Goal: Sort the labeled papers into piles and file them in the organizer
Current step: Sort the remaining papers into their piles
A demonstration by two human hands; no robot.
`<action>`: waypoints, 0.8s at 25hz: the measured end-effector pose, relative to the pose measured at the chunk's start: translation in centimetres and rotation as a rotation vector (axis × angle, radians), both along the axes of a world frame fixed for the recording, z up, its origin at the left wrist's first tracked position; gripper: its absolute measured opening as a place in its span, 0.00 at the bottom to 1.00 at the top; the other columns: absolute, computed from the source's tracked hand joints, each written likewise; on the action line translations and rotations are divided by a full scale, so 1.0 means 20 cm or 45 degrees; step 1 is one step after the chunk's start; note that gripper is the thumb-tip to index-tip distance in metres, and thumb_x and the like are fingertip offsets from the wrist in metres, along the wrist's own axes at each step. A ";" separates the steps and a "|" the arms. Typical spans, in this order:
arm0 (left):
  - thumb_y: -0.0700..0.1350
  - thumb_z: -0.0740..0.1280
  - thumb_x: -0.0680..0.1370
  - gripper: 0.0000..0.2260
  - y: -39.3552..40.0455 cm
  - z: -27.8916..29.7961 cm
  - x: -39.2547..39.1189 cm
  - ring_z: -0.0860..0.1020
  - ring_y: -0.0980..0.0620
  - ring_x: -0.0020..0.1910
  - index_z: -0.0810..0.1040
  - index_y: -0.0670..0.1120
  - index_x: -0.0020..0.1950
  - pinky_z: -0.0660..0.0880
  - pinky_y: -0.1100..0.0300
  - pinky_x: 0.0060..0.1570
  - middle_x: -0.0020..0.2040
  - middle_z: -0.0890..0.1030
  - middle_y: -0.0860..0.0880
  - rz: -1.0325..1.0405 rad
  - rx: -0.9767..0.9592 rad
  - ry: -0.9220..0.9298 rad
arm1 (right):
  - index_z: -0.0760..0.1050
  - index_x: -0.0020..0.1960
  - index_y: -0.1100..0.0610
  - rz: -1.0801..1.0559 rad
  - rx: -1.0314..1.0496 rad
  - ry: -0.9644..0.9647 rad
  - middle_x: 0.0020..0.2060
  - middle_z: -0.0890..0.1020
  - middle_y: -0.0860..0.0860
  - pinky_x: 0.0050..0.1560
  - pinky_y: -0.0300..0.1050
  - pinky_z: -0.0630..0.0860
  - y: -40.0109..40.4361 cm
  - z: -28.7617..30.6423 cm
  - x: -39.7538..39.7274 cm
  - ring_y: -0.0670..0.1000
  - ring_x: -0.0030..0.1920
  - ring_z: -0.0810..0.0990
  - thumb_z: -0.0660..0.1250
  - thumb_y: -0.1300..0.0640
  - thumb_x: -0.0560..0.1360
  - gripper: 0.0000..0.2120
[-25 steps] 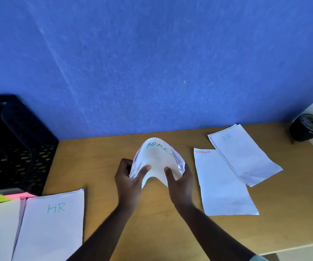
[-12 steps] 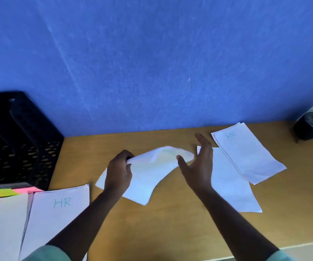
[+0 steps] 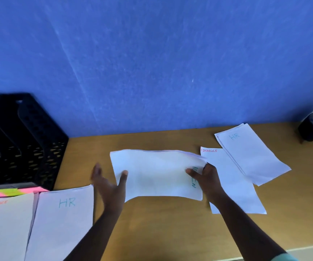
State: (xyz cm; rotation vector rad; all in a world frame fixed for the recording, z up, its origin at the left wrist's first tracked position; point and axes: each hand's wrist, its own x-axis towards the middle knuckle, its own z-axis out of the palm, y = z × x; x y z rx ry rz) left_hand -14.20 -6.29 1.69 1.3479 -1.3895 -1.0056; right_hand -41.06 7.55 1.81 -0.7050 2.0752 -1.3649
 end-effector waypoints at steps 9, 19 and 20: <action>0.48 0.67 0.77 0.11 0.14 -0.14 0.01 0.79 0.61 0.52 0.74 0.47 0.58 0.73 0.71 0.51 0.51 0.81 0.60 -0.178 -0.062 0.068 | 0.75 0.63 0.36 -0.004 -0.157 0.340 0.55 0.81 0.29 0.51 0.24 0.73 0.11 -0.13 0.34 0.34 0.56 0.80 0.66 0.56 0.82 0.16; 0.48 0.63 0.79 0.08 0.16 -0.25 0.04 0.77 0.61 0.53 0.69 0.53 0.58 0.71 0.70 0.48 0.52 0.78 0.59 -0.165 0.031 -0.074 | 0.77 0.57 0.44 -0.076 -0.033 0.322 0.46 0.83 0.33 0.41 0.25 0.71 0.09 -0.28 0.36 0.40 0.47 0.81 0.67 0.61 0.80 0.13; 0.46 0.63 0.80 0.08 0.16 -0.26 0.04 0.77 0.59 0.53 0.69 0.53 0.58 0.71 0.68 0.48 0.52 0.78 0.57 -0.156 0.062 -0.090 | 0.78 0.58 0.47 -0.079 0.007 0.286 0.44 0.83 0.35 0.41 0.27 0.72 0.09 -0.29 0.36 0.43 0.46 0.82 0.67 0.61 0.80 0.11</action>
